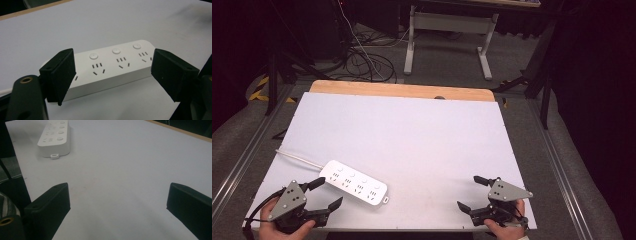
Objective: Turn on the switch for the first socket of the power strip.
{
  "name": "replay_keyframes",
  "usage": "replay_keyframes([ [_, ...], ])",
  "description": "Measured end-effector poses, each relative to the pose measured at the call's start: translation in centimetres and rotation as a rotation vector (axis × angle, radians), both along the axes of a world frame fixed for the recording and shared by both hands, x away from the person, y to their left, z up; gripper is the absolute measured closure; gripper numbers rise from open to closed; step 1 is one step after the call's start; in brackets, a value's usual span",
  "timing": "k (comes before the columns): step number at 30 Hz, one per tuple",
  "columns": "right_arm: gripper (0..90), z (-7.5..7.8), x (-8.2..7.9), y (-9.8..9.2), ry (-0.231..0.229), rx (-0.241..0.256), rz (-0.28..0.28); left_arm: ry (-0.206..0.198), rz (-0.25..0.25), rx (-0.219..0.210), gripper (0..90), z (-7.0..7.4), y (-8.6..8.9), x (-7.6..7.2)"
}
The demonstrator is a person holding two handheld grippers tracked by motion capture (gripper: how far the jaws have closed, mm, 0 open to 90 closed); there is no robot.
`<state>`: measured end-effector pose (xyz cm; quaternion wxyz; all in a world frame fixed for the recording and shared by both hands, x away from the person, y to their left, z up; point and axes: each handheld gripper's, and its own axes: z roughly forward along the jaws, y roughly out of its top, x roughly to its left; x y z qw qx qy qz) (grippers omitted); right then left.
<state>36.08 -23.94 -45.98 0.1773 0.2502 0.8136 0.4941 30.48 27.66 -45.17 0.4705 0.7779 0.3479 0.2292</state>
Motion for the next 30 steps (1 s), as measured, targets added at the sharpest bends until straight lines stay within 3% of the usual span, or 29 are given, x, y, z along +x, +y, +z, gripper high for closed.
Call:
replay_keyframes([
  [11,5.4,-0.1,0.1,0.1,0.004,-0.001,0.007,0.031,-0.007,-0.02,31.3,1.4,-0.1,0.6],
  [30,6.0,-0.1,0.1,0.2,0.007,-0.007,0.014,0.041,-0.013,-0.009,34.3,3.3,-0.6,2.2],
])
